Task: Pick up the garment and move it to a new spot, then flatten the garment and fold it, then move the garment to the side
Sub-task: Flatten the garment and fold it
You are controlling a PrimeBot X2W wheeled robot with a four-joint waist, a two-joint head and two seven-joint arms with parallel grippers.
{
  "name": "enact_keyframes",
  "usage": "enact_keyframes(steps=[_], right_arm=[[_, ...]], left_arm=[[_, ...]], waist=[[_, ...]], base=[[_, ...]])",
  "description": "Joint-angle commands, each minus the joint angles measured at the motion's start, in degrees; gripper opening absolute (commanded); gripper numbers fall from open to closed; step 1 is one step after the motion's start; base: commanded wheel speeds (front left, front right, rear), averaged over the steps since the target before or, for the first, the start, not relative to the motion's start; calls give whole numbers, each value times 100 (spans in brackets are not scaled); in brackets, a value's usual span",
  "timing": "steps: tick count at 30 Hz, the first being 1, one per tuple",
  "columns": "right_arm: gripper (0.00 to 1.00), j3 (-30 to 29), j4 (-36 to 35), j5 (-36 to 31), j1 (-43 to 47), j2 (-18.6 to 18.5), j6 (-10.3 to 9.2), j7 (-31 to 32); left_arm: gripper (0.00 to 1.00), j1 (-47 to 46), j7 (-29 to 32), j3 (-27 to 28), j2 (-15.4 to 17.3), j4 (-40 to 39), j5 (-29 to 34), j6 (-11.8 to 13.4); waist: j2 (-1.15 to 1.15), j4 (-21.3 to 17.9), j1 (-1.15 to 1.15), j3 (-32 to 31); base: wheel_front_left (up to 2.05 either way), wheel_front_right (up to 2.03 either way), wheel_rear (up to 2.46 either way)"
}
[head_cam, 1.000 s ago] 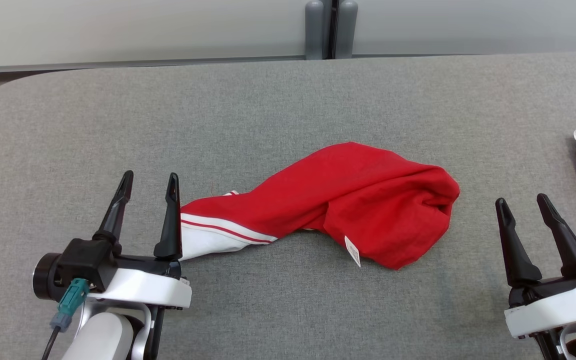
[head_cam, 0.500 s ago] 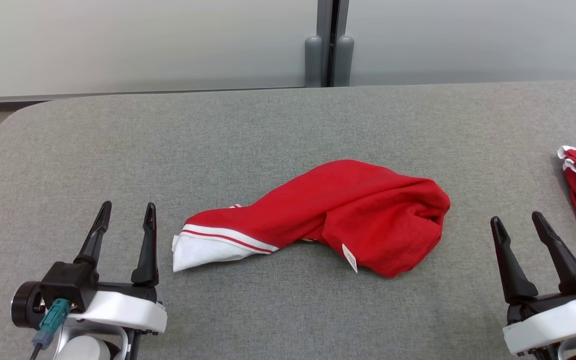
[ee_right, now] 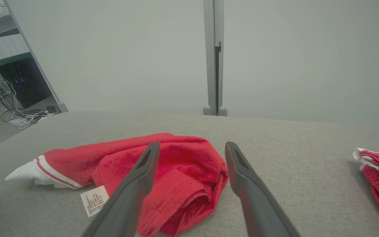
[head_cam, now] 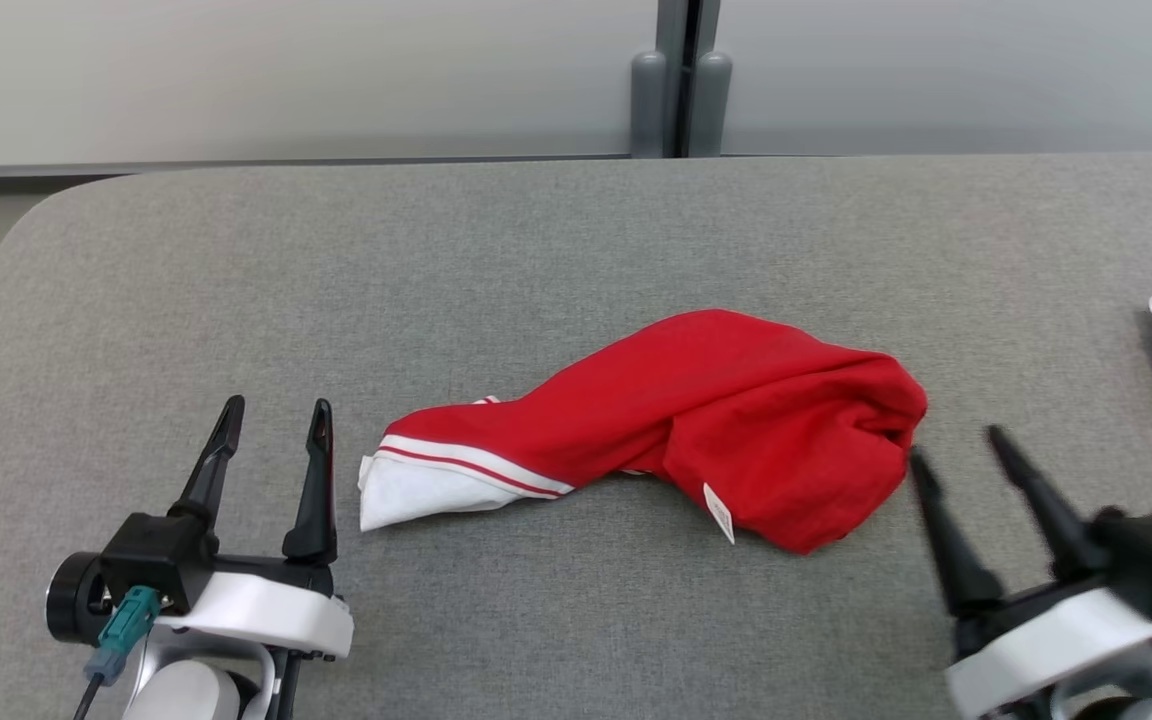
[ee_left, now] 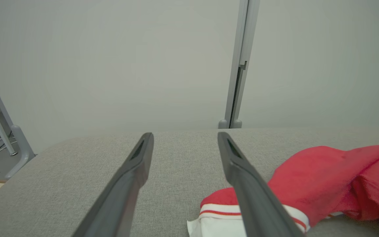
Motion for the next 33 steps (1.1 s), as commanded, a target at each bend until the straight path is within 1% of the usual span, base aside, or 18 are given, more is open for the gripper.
enact_keyframes(steps=[1, 5, 8, 11, 15, 16, 17, 18, 19, 25, 29, 33], right_arm=[[100, 220, 82, -22, -101, -75, 0, 45], [100, 1154, 479, 20, -415, -243, -1, 102], [100, 1662, 884, 11, -695, -346, -1, 53], [100, 1968, 1292, -11, -990, -376, 0, -48], [100, 2138, 1726, -58, -1257, -322, 0, -183], [63, 2153, 1805, -58, -1304, -320, 0, -217], [16, 2120, 1882, -90, -1350, -321, 0, -280], [16, 2120, 1882, -90, -1350, -321, 0, -280], [0, 2110, 1932, -56, -1369, -294, -1, -328], [0, 1840, 1951, -22, -1490, -270, -1, -640], [0, 1432, 1688, -31, -1483, -293, -1, -829], [0, 890, 1344, -49, -1319, -326, -1, -912]], left_arm=[[100, -145, -23, 1, -22, -5, 26, -21], [100, -233, -21, -50, -152, -13, 80, -51], [100, -339, -16, -83, -264, 16, 117, -106], [100, -397, -16, -82, -377, 30, 170, -147], [100, -485, -17, -29, -499, 61, 238, -192], [100, -487, -17, -14, -524, 72, 261, -214], [100, -486, -17, 0, -542, 84, 279, -232], [100, -486, -17, 0, -542, 84, 279, -232], [100, -485, -17, 24, -555, 91, 291, -252], [100, -517, -17, 170, -600, 59, 415, -326], [100, -528, -17, 261, -626, 25, 486, -361], [100, -501, -17, 341, -661, -4, 564, -402]], waist=[[0, 73, 0, 66], [0, 251, 0, 210], [0, 384, 0, 349], [0, 490, 0, 470], [0, 559, 0, 581], [0, 566, 0, 600], [0, 567, 0, 617], [0, 567, 0, 617], [0, 563, 0, 628], [0, 453, 0, 672], [0, 338, 0, 682], [0, 229, 0, 675]], base=[[0, 0, 0], [0, 0, 0], [0, 0, 0], [0, 0, 0], [0, 0, 0], [0, 0, 0], [0, 0, 0], [0, 0, 0], [0, 0, 0], [0, 0, 0], [0, 0, 0], [0, 0, 0]])
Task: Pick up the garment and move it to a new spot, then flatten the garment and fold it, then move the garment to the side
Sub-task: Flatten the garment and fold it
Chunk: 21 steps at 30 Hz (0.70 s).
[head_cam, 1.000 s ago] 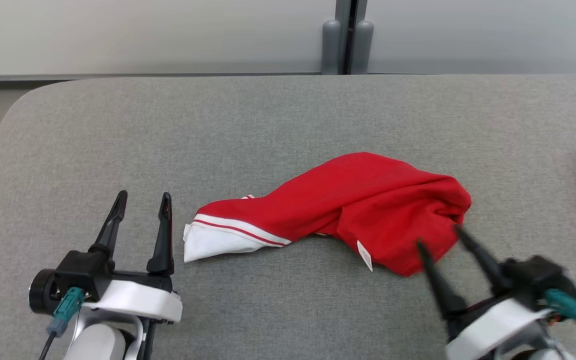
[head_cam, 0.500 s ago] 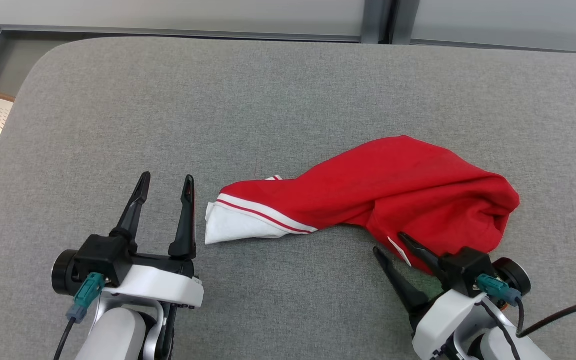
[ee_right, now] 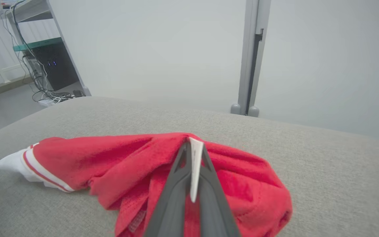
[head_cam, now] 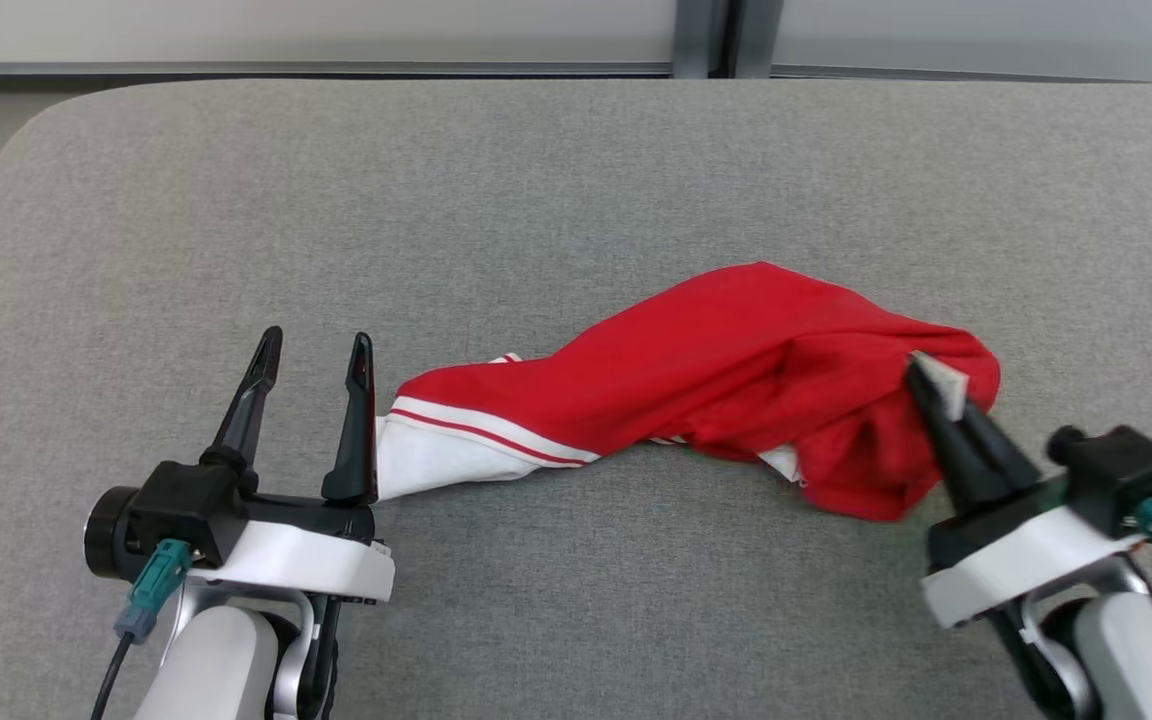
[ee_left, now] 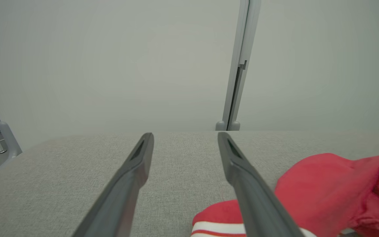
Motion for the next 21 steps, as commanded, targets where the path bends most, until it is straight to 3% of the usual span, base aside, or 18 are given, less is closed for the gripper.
enact_keyframes(steps=[1, 11, 14, 21], right_arm=[[0, -229, -96, -37, 117, -43, -2, -16], [0, -1848, 89, -181, 338, -134, -2, -158], [0, -1912, 317, -191, 467, -115, -1, -201], [0, -1467, 854, 37, 813, 123, -1, -327]], left_arm=[[100, -48, -8, 42, -3, -22, 58, -45], [100, -76, -8, 150, -71, -45, 179, -134], [100, -112, -8, 172, -93, -30, 208, -153], [100, -77, -8, 216, -174, 26, 234, -207]], waist=[[0, -51, 0, -2], [0, -212, 0, 93], [0, -217, 0, 129], [0, -220, 0, 128]], base=[[0, 0, 0], [0, 0, 0], [0, 0, 0], [0, 0, 0]])
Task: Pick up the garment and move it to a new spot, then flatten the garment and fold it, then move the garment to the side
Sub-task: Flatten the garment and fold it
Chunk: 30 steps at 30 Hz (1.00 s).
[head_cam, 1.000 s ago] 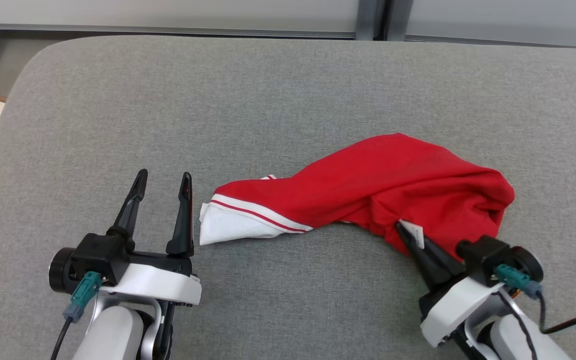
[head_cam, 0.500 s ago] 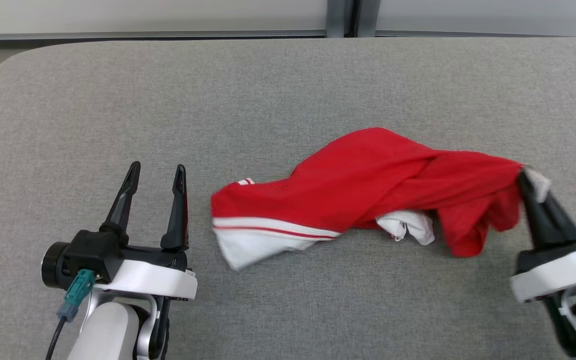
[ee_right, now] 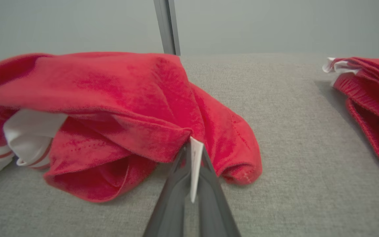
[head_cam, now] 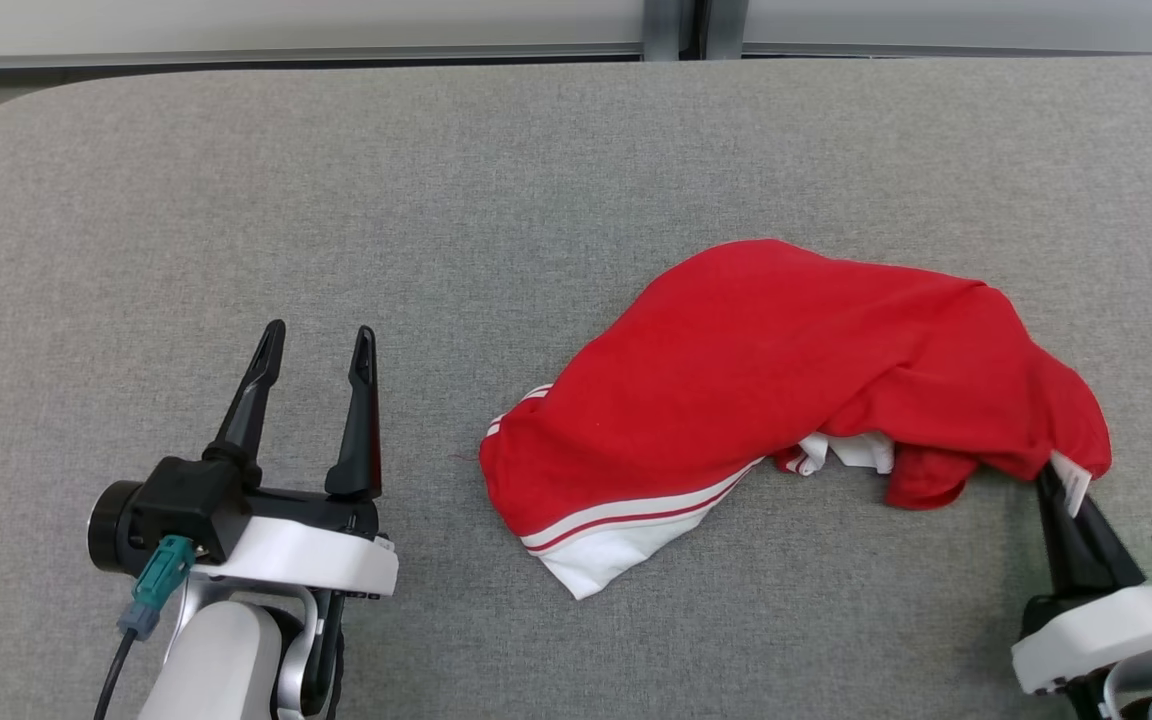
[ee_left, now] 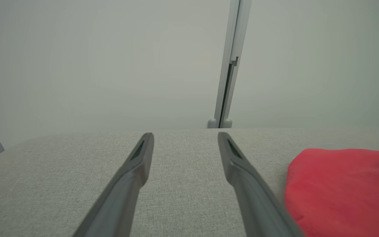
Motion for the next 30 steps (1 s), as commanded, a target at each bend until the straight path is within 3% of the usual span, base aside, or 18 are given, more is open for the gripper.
enact_keyframes(steps=[1, 3, 4, 5, 12, 19, 30], right_arm=[[0, 67, 89, 86, 79, 49, 0, -93], [44, 139, 121, 152, 108, 108, 0, -173], [90, 154, 96, 175, 120, 133, 0, -232], [100, 148, 36, 169, 126, 149, 0, -295], [100, 22, -774, 8, 217, 198, 0, -498], [100, -39, -1649, -258, 403, 178, 0, -130], [100, 91, -1962, -375, 942, 406, 0, 322]], left_arm=[[100, -27, -8, 53, -1, 9, 42, -22], [100, 21, -8, 80, -9, 21, 54, -36], [100, 48, -8, 90, -14, 24, 61, -40], [100, 75, -8, 102, -17, 21, 75, -40], [100, 238, -8, 170, -16, -68, 162, 35], [100, 552, -8, 188, 14, -126, 276, 105], [100, 1113, 88, 33, 69, -134, 231, 119]], waist=[[0, -21, 0, -24], [0, -46, 0, -57], [0, -59, 0, -79], [0, -72, 0, -97], [0, -160, 0, -293], [0, -234, 0, -630], [0, -274, 0, -1047]], base=[[0, 0, 0], [0, 0, 0], [0, 0, 0], [0, 0, 0], [0, 0, 0], [0, 0, 0], [0, 0, 0]])
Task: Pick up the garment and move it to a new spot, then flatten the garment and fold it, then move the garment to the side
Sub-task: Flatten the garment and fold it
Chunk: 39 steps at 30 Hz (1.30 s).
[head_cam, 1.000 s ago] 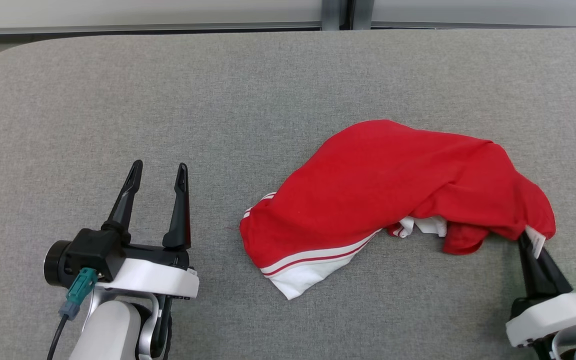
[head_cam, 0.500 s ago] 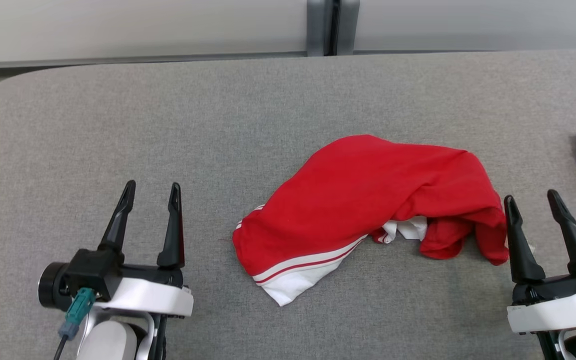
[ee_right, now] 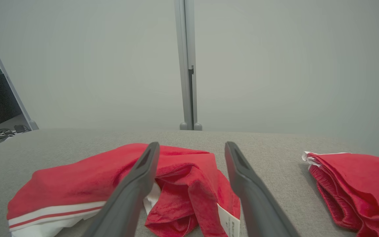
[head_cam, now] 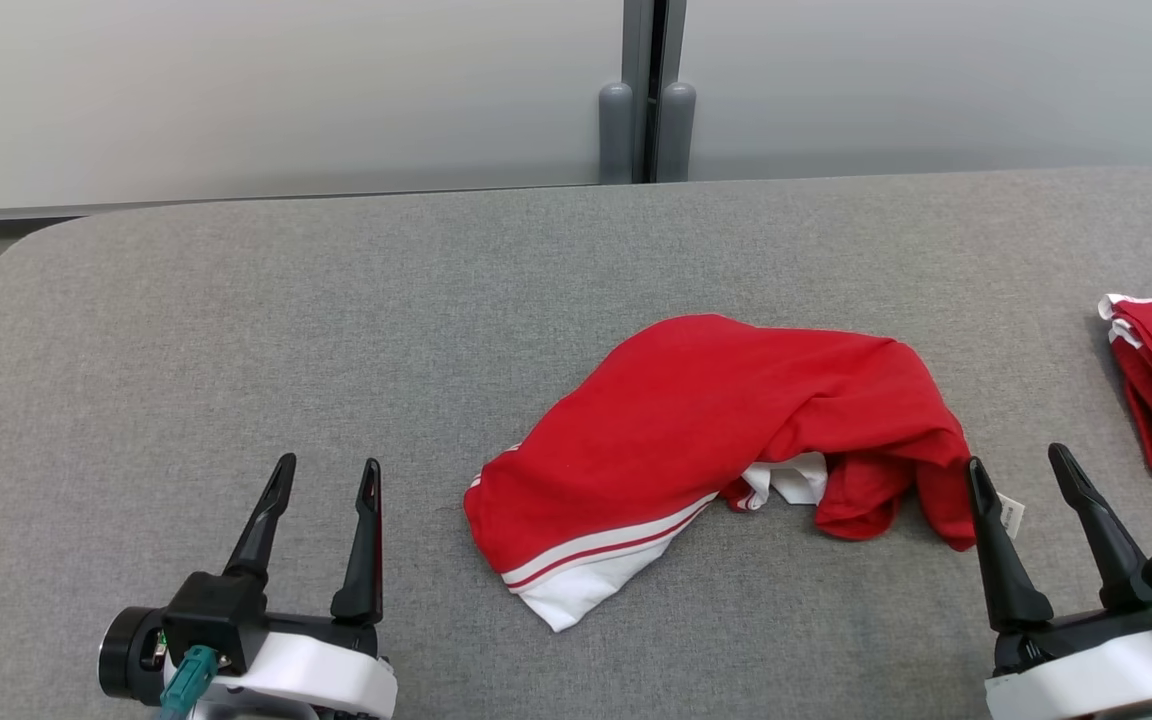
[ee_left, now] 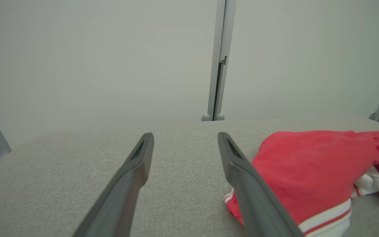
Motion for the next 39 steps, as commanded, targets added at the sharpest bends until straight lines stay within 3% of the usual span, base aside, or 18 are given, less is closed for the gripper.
enact_keyframes(steps=[1, 12, 21, 30, 31, 32, 39], right_arm=[[100, -12, -37, -21, 31, 1, 0, 35], [100, -38, -42, 15, 4, -11, 0, 67], [100, 26, -70, 74, -121, -31, 0, 77], [100, 42, -15, 133, -263, -81, 0, 45], [100, 49, -11, 141, -276, -74, 0, 45], [100, 48, -2, 140, -295, -77, 0, 35], [100, -105, 60, 174, -239, -66, 0, -23]], left_arm=[[100, 25, 4, 3, 37, -30, -20, 37], [100, -36, 114, -200, 18, -3, -17, -30], [100, -168, 904, -932, -224, 627, -445, -562], [98, -705, 1082, -1146, -341, 1679, -1060, -782], [45, -757, 1018, -1148, -348, 1749, -1169, -810], [0, -828, 978, -1168, -353, 1810, -1221, -837], [0, -942, 499, -1083, -294, 1269, -1337, -829]], waist=[[0, -3, 0, -9], [0, 28, 0, -40], [0, 12, 0, 198], [0, -88, 0, 430], [0, -106, 0, 447], [0, -116, 0, 463], [0, -49, 0, 515]], base=[[0, 0, 0], [0, 0, 0], [0, 0, 0], [0, 0, 0], [0, 0, 0], [0, 0, 0], [0, 0, 0]])
